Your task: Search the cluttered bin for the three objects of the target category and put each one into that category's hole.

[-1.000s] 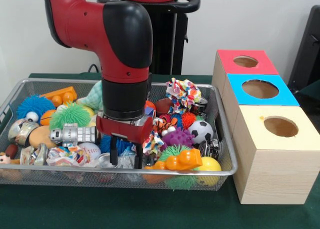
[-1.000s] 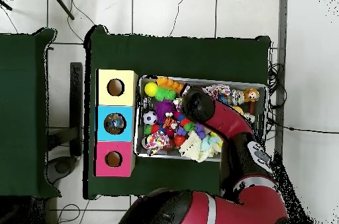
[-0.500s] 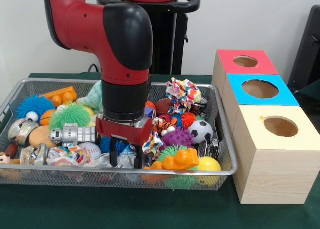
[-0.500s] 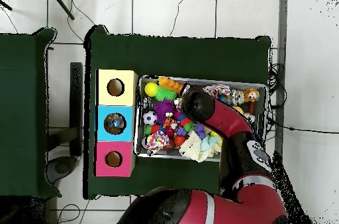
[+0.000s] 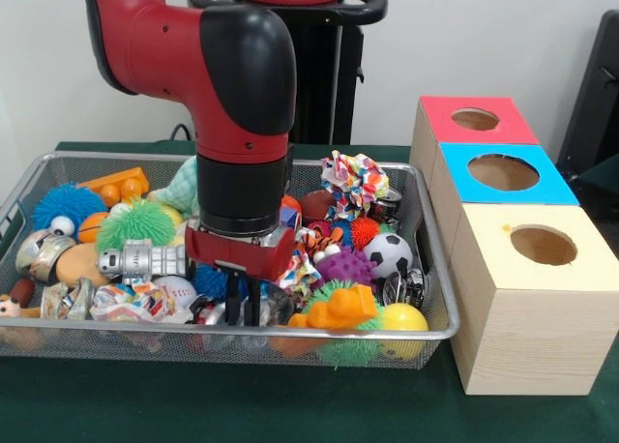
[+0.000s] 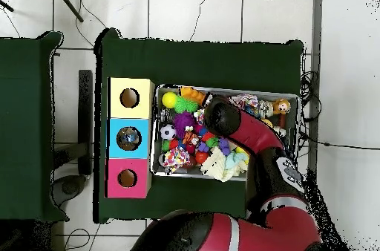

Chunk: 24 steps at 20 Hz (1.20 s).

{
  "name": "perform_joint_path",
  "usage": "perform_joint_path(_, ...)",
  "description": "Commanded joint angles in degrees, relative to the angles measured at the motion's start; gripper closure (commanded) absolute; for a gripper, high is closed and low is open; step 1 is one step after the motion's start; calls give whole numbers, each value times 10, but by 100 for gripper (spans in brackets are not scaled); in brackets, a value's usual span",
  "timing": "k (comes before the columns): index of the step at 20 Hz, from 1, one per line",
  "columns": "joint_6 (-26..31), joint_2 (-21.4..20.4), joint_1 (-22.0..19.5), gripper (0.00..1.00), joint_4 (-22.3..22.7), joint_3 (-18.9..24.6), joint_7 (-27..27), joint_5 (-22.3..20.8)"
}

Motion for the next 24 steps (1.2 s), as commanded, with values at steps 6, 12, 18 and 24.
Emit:
perform_joint_path(6,5,6,3,100,-18,20,55,-30)
perform_joint_path(12,3,-8,3,100,-19,20,55,-36)
perform_joint_path(18,95,-100,36,100,10,-22,70,-25)
perform_joint_path(24,186,-146,71,100,-12,-69,88,-19)
